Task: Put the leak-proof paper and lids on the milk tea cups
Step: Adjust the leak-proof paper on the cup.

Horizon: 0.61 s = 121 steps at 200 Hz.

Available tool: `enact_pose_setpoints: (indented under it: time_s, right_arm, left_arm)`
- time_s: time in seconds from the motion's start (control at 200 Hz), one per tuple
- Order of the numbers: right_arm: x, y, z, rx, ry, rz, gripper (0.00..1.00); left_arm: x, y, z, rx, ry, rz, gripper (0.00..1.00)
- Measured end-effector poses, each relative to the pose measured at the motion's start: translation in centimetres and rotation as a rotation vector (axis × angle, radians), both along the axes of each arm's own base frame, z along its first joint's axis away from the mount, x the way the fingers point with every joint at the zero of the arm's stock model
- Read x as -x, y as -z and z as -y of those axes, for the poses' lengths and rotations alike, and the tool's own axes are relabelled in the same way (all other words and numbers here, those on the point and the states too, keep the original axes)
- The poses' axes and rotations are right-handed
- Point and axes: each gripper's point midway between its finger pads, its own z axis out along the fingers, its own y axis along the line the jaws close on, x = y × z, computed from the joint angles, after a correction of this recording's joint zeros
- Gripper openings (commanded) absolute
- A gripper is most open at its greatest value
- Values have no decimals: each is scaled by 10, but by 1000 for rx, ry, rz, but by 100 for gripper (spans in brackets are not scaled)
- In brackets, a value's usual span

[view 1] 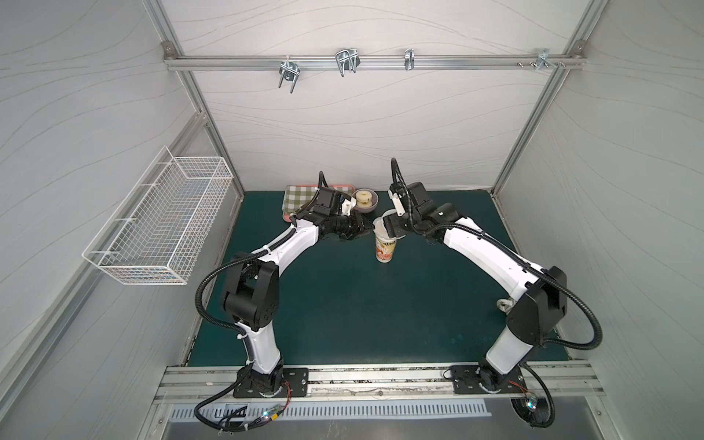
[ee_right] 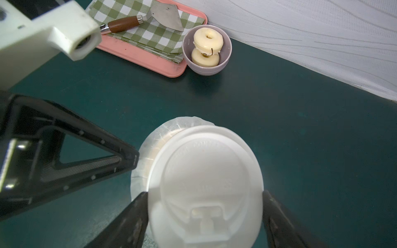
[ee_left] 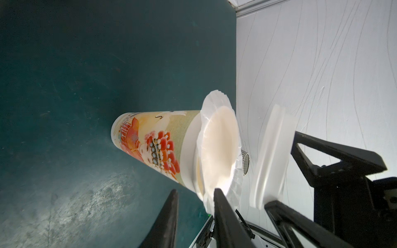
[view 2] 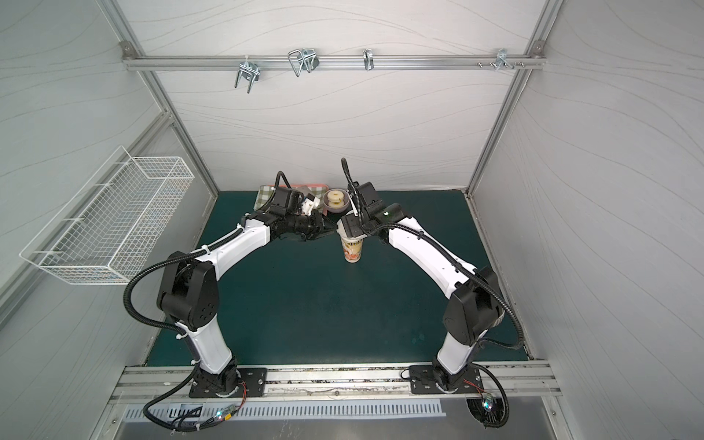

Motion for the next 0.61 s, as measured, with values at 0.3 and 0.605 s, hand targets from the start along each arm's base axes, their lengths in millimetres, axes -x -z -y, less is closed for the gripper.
enact_pose_setpoints:
  time_s: [0.3, 0.605]
  right_arm:
    - [0, 1, 0, 1, 0, -2, 81]
    - [1, 4, 1, 5, 1, -7, 81]
  left_arm:
    - [3, 2, 5, 7, 14, -10, 14]
    - [3, 1, 6, 11, 19, -6, 0]
